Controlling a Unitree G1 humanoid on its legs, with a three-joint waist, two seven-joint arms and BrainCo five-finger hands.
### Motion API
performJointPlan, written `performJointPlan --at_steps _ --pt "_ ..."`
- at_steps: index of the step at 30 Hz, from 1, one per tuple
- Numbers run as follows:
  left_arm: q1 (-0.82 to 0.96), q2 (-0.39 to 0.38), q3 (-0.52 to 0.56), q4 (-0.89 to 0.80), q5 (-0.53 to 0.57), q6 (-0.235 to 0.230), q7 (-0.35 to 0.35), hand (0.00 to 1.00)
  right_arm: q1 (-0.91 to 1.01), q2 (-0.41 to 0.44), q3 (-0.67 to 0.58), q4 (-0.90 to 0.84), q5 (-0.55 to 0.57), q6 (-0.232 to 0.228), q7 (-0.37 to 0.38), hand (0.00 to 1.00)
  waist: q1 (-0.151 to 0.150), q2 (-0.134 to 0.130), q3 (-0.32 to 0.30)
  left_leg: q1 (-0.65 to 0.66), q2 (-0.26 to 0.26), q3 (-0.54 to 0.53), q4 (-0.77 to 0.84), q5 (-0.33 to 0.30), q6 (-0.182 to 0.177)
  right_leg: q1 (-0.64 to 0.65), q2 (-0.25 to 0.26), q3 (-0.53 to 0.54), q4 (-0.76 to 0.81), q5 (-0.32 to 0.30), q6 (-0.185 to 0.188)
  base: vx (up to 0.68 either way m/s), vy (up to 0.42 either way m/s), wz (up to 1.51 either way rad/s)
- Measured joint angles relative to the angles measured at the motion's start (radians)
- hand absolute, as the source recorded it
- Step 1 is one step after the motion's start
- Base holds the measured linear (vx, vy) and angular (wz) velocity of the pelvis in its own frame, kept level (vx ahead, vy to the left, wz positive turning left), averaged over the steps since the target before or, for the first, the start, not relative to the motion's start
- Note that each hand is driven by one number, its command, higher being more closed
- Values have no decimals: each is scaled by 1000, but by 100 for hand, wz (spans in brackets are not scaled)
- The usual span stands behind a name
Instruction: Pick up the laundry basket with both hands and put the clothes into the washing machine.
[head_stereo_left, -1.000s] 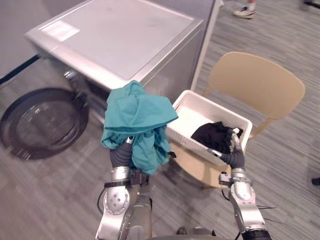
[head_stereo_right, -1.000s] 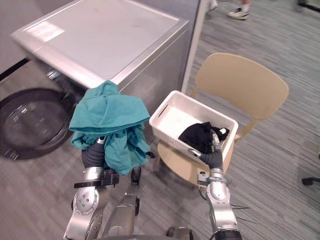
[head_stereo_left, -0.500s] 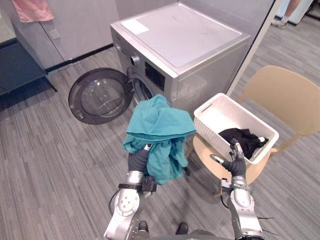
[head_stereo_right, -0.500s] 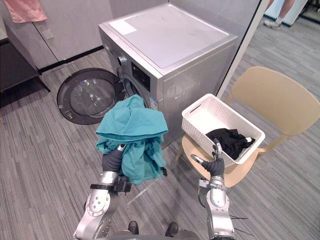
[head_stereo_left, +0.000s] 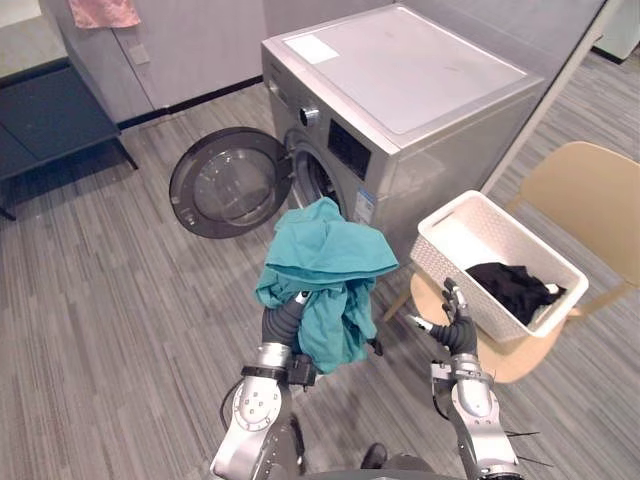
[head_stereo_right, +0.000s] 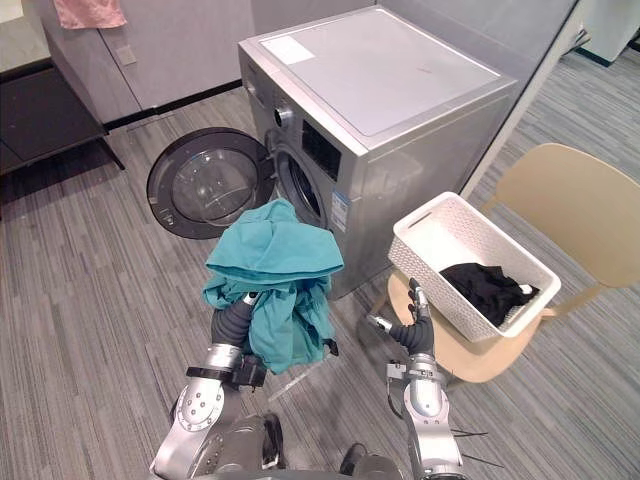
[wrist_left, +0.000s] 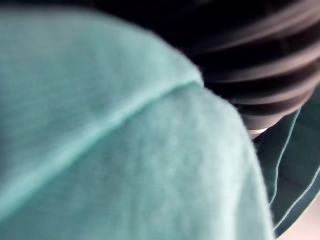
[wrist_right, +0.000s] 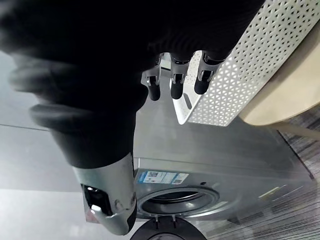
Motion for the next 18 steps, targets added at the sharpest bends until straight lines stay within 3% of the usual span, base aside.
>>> performJointPlan --at_steps 3,4,5,6,7,9,10,11,13,14,18 --pt "-11 -12 -1 0 2 11 11 100 -19 -25 2 3 -5 1 -13 0 14 25 1 -13 26 -89 -256 57 -77 57 -26 1 3 -14 106 366 381 1" --pt "-18 -15 -2 1 2 13 16 100 -22 -26 2 6 -5 1 -14 0 17 25 3 -16 29 -86 -239 106 -87 74 -37 3 6 -22 128 434 425 -21" --pt "-33 -13 -5 2 2 17 23 100 -23 -24 1 16 -5 3 -18 0 27 1 -3 -20 -1 -71 -159 150 -60 98 -91 19 22 -31 165 377 338 -24" --pt "-35 -13 -6 1 2 18 23 100 -24 -23 1 19 -5 3 -21 0 29 -12 -9 -33 -18 -66 -103 148 -41 99 -112 37 43 -31 167 600 495 -37" --pt "-55 -4 1 13 2 21 27 100 -35 -17 10 19 -6 5 -19 0 24 -22 -9 -51 -39 -32 30 60 33 51 -185 97 171 -19 79 521 413 -37" --pt "-79 17 8 26 6 27 27 100 -61 -13 19 29 -6 22 -9 0 25 -21 -10 -16 -53 15 57 -5 68 -37 -247 162 350 13 -78 465 391 -50" --pt "-82 34 17 27 12 32 28 100 -88 -6 34 47 -5 24 -1 0 22 -18 -8 34 -62 39 38 -28 77 -95 -253 197 463 4 -63 507 384 -62" --pt "-78 53 16 28 25 32 28 100 -93 6 48 47 -6 23 1 0 17 -14 -7 104 -69 46 -9 -29 75 -122 -220 208 507 -13 -31 598 410 -49" --pt "-67 62 15 29 30 31 24 100 -94 16 51 46 -6 20 14 0 9 -6 -7 191 -72 58 -80 -29 75 -134 -154 210 500 -31 -1 500 298 -25" --pt "-51 63 15 31 31 31 21 100 -93 22 52 46 -5 18 21 0 -3 2 -14 267 -93 73 -148 -29 75 -151 -106 195 450 -35 2 412 203 -17" --pt "-53 61 15 45 39 31 19 100 -78 16 46 46 -5 19 29 0 -16 -10 -23 350 -135 91 -191 -34 65 -257 -2 190 313 -31 -8 370 112 -12"
